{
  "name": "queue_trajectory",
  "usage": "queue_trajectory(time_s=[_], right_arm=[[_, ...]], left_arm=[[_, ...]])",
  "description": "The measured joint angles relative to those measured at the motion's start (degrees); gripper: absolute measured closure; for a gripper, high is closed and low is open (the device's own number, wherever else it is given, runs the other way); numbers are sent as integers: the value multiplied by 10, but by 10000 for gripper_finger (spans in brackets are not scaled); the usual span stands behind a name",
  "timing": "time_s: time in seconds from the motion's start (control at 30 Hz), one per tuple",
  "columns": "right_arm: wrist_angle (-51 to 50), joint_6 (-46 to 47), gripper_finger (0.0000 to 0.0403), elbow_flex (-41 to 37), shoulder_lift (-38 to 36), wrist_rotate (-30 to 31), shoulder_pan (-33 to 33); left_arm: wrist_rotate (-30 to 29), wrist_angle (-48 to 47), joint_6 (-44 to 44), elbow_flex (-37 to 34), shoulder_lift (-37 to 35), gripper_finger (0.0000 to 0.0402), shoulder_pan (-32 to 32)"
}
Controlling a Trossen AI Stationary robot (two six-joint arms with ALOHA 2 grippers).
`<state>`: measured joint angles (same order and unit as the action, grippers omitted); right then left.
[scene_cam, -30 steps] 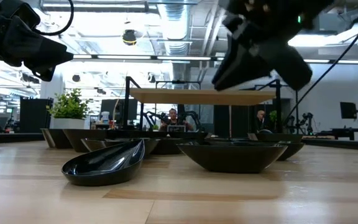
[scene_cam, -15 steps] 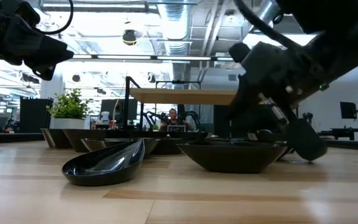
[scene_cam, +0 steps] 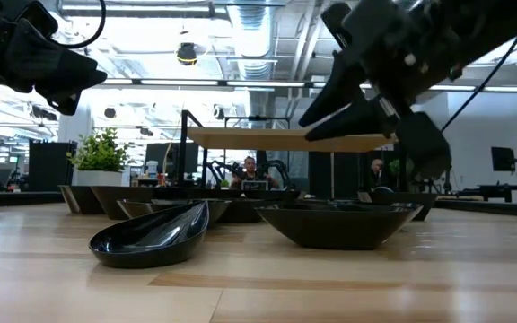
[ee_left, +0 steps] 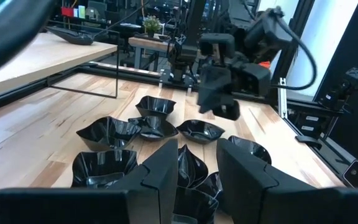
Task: Pick & Place Mini shaped plates
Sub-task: Stack the black drop shaped plate on top of the black drop shaped plate on the shelf
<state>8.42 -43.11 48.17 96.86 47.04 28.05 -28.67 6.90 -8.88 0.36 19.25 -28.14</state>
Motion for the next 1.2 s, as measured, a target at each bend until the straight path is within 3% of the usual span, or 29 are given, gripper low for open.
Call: queue_trajectory(time_s=[0.2,0.43,0.83,1.2], right_arm=[[-159,62,326,74,11,-85,-23],[-185,68,326,119,18,-188,-66],[-227,72,326,169,75,-189,-95],[-254,85,326,174,75,-237,-105]], left_arm=[[0,1,0,0,0,289,0],[0,5,0,0,0,289,0],[0,11,0,0,0,289,0],[0,13,0,0,0,289,0]])
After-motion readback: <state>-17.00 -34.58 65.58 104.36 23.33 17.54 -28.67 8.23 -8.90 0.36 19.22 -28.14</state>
